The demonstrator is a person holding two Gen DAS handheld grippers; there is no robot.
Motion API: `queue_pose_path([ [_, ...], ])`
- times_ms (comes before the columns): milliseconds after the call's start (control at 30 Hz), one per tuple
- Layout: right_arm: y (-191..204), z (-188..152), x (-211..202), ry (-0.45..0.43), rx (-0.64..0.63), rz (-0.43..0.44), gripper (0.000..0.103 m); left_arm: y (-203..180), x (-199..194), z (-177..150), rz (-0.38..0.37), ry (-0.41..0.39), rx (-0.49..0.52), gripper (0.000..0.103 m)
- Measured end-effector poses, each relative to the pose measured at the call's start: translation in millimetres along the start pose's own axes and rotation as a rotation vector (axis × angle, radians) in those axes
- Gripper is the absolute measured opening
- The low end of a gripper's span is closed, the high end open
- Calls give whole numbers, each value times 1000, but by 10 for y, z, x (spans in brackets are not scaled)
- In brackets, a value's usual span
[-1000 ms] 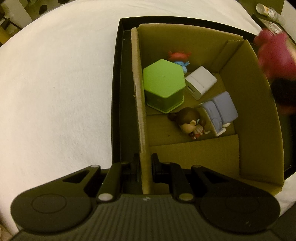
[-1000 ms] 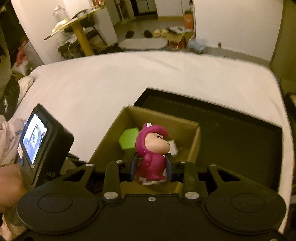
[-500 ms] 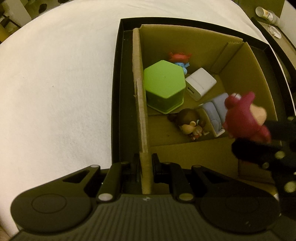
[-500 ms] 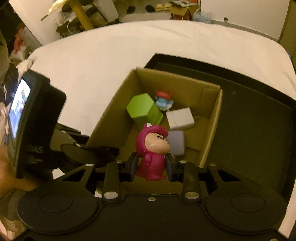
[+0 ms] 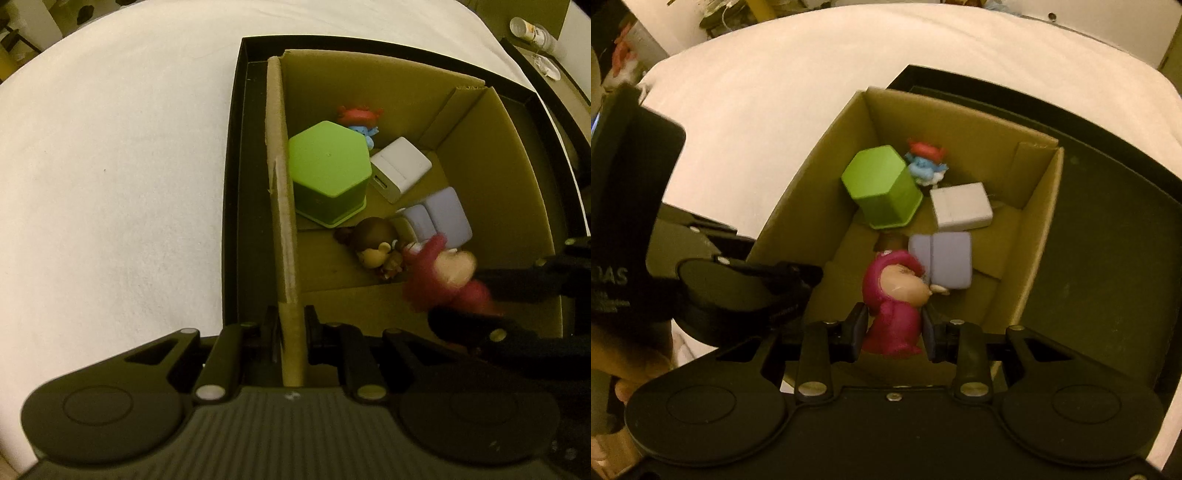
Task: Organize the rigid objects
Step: 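Carry the pink doll into the box and release it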
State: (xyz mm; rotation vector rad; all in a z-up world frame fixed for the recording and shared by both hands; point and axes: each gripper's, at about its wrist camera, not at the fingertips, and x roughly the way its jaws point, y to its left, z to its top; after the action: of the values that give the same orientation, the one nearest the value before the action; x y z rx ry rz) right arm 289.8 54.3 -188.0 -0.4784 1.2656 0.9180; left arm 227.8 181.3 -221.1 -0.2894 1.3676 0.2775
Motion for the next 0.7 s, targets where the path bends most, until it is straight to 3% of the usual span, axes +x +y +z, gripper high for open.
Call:
queue_pose_path([
  [267,96,0,88,-2,-64,-57,33,-7,-9,-2,4,-2,5,13],
  [700,-29,-14,-165,-44,-22,-33,34,-63,-58,65,19,23,25,14],
])
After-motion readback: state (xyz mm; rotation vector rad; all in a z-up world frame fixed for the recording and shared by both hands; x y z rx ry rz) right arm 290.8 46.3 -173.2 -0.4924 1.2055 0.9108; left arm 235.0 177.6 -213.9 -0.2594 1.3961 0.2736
